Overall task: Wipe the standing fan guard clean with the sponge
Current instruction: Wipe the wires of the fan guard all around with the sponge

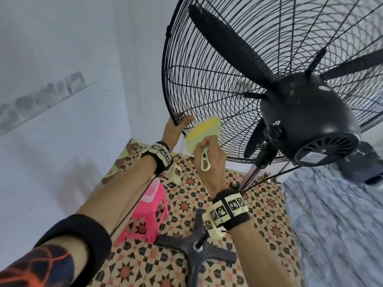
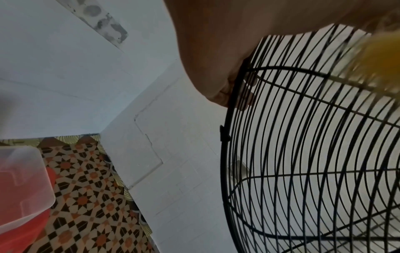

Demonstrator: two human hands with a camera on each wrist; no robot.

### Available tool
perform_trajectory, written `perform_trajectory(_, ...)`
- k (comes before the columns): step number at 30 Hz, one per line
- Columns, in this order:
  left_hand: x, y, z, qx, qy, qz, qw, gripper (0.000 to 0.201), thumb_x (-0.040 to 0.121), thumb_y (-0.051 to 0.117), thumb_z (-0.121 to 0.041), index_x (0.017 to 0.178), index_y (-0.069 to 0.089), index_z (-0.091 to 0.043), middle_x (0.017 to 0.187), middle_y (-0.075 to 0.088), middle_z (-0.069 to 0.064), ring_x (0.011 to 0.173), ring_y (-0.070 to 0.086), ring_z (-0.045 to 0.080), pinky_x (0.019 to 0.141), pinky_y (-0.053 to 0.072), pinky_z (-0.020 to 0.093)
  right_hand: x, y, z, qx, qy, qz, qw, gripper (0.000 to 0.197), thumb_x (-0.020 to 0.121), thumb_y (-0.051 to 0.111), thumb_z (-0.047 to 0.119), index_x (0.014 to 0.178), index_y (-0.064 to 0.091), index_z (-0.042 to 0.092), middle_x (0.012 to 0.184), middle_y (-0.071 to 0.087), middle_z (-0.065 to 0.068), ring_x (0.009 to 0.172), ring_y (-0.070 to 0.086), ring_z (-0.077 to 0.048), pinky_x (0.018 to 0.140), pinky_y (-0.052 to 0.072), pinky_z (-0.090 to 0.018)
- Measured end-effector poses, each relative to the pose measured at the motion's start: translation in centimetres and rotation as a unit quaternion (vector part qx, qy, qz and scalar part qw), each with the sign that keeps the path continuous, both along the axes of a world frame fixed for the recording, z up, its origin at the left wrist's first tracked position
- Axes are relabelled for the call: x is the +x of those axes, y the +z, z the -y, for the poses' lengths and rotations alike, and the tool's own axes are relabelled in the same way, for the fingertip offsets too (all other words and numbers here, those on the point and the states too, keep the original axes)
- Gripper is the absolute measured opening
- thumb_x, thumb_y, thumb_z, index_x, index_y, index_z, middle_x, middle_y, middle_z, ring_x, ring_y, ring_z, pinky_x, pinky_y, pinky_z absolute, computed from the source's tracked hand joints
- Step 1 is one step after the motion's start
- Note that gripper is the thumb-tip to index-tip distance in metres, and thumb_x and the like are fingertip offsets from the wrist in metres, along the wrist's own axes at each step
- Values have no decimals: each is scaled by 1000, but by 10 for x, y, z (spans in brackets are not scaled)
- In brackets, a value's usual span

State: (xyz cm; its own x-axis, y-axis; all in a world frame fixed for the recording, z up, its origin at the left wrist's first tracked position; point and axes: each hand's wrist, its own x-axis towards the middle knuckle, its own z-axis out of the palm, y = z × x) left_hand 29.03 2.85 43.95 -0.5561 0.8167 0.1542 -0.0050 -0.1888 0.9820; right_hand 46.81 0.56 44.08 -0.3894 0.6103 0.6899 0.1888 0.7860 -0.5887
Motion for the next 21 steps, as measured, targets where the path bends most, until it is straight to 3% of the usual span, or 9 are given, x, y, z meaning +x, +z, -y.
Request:
perform_trajectory(2,0,0,0,-3,-4,0,1000,66,62,77,-82,105,69,-32,106,73,-16,103,67,-1,101,50,28,0,-9,-7,5,-7,27,1000,11,101,53,8,102,43,14,72,56,3,51,56,-10,41,45,-31)
perform_trajectory(5,-3,1,-3,-11,-12,-23,1000,47,76,72,-67,105,68,-30,109,70,-11,108,65,7,111,47,40,15,-39,-21,-42,-95,89,991,16,102,55,14,103,41,23,69,59,6,51,58,-7,39,47,-27)
perform_trajectory(7,-5,-2,-4,-11,-10,-35,999,41,81,69,-59,107,67,-26,107,69,-10,104,64,6,113,46,42,21,-50,-20,-64,-132,80,986,12,100,57,15,101,47,20,69,60,8,50,55,-3,40,41,-23)
perform_trajectory(9,-4,-4,-5,-11,-6,-41,999,43,83,68,-59,106,66,-24,100,69,-16,97,64,0,107,51,33,15,-43,-17,-47,-109,66,991,2,101,55,18,101,54,16,70,61,9,50,53,3,39,40,-21)
perform_trajectory(12,-3,-2,-4,-10,-5,-53,999,48,74,68,-74,93,61,-31,78,64,-31,78,59,-11,80,48,11,-2,-21,-15,44,-45,61,996,17,104,45,22,102,59,13,71,63,6,49,56,-4,39,41,-17)
perform_trajectory(13,-4,-2,-4,-8,-4,-54,999,53,71,69,-80,93,61,-32,79,65,-30,80,60,-10,81,47,12,-5,-19,-16,51,-42,58,996,21,104,42,25,102,59,12,70,62,6,48,55,-3,40,38,-14)
perform_trajectory(16,-8,-8,-8,0,5,-51,999,83,62,69,-91,112,67,-25,105,71,-14,105,65,7,100,50,30,2,-29,-24,10,-83,45,995,19,102,47,24,100,58,9,70,59,10,50,47,12,41,35,-9)
perform_trajectory(18,-9,-10,-9,2,8,-54,999,100,60,69,-92,126,64,-16,120,71,-3,118,64,16,108,48,37,11,-37,-29,-20,-116,47,992,8,101,52,16,100,57,10,70,60,9,51,48,10,42,34,-9)
perform_trajectory(21,-5,-9,-9,-1,16,-45,999,107,57,68,-95,128,63,-15,121,70,-4,116,64,13,101,48,29,13,-25,-29,-10,-93,23,995,8,102,51,14,101,59,10,70,65,4,48,56,0,38,42,-18)
